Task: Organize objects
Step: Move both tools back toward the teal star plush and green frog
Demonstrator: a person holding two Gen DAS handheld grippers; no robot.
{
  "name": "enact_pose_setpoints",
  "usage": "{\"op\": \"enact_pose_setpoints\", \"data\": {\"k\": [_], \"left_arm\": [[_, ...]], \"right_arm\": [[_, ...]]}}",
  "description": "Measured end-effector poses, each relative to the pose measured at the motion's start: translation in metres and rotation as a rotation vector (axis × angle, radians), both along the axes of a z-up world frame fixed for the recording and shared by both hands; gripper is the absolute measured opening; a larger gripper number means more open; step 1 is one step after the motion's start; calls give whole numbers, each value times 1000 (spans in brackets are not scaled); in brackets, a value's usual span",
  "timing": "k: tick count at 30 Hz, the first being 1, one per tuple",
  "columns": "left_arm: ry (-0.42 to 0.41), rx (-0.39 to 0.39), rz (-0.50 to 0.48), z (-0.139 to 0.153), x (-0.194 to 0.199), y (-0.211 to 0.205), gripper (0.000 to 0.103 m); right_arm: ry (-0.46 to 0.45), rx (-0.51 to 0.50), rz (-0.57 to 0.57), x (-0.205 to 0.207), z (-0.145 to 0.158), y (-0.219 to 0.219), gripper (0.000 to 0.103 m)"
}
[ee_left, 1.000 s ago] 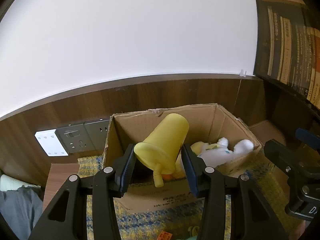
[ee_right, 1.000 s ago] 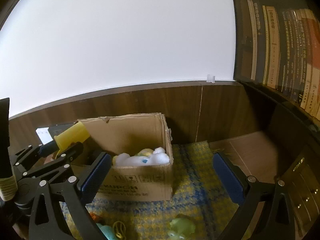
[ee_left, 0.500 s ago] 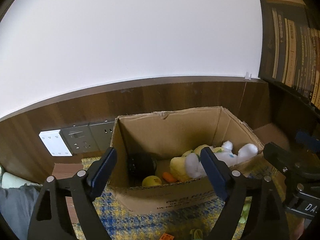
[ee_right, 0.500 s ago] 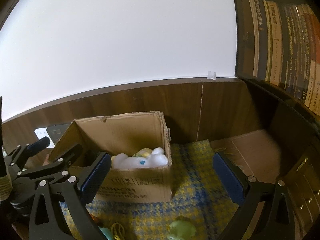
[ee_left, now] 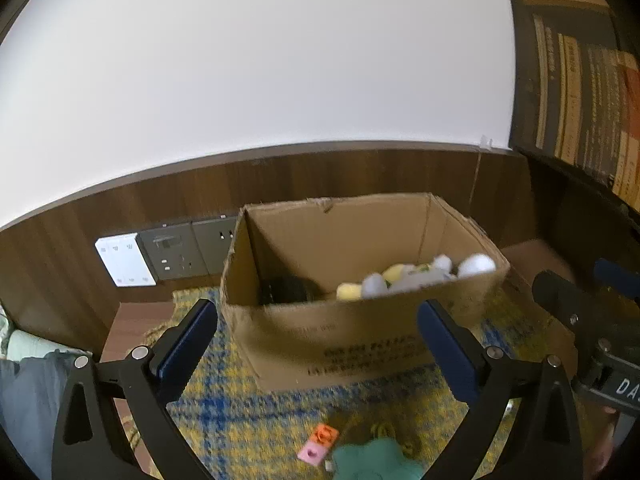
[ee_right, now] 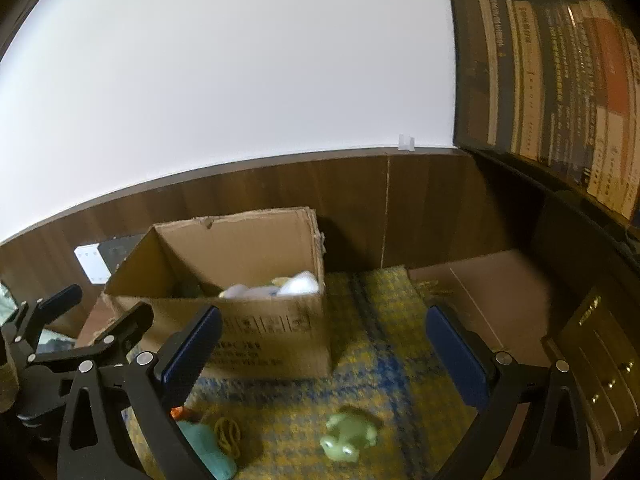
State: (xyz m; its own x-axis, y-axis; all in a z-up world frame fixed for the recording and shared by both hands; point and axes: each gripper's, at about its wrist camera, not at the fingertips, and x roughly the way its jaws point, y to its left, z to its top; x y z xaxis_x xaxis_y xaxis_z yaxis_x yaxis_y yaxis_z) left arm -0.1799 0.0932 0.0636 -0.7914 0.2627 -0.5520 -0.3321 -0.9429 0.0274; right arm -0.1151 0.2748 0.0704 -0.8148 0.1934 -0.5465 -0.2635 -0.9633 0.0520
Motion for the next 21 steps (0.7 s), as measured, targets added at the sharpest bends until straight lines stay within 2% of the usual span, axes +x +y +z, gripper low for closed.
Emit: {"op": "enact_pose_setpoints", "data": {"k": [9, 21], "left_arm": [[-4, -1, -4, -11, 34, 3, 103], [-43, -8, 19, -35, 57, -2, 103]], "right_arm": [[-8, -6, -11, 28, -9, 2, 102], [-38, -12, -14, 51, -29, 2, 102]]}}
